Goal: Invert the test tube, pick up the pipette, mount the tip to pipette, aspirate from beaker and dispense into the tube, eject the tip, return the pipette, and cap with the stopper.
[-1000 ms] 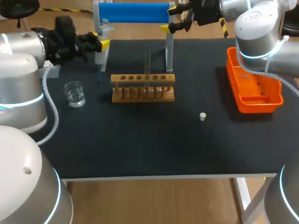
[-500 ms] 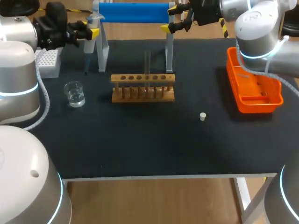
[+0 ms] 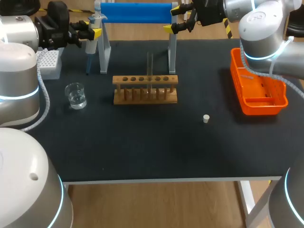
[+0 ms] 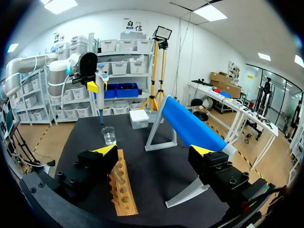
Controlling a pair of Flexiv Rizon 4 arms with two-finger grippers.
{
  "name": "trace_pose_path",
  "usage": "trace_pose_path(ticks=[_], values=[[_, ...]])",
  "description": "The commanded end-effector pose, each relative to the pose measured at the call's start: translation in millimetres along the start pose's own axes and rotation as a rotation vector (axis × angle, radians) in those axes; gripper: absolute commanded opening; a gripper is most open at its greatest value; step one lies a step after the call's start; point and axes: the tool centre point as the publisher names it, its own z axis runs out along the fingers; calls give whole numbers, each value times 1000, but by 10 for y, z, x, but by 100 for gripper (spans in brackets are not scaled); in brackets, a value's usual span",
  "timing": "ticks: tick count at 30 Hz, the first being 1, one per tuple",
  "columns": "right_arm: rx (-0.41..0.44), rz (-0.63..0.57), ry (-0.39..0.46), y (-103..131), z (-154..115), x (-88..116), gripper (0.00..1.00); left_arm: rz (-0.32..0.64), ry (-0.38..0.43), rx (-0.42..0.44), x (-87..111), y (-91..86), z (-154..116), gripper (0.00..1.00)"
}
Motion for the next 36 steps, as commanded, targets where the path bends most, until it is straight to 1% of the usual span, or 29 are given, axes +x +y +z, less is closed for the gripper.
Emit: trace_pose_path(ticks=[1,7,14,22,25,29,36], values=[[1,0,2,2,-10,-1,100,0,0,0,0,-3,-4,0],[1,0,2,2,-10,-1,100,0,0,0,0,-3,-4,0],[1,0,2,2,-10,-1,100,-18,-54,-9,-254,35,254,0],[1,0,2,2,-10,-1,100,-42,-117,-27,-539,12,503,0],[1,0,2,2,-10,-1,100,-53,-147,-21,-642,5,581,0],[1,0,2,2,-10,-1,100,-67,-188,-25,-759,-2,669,0],[1,0,2,2,-10,-1,100,-88,-254,-58,-920,-22,794,0]])
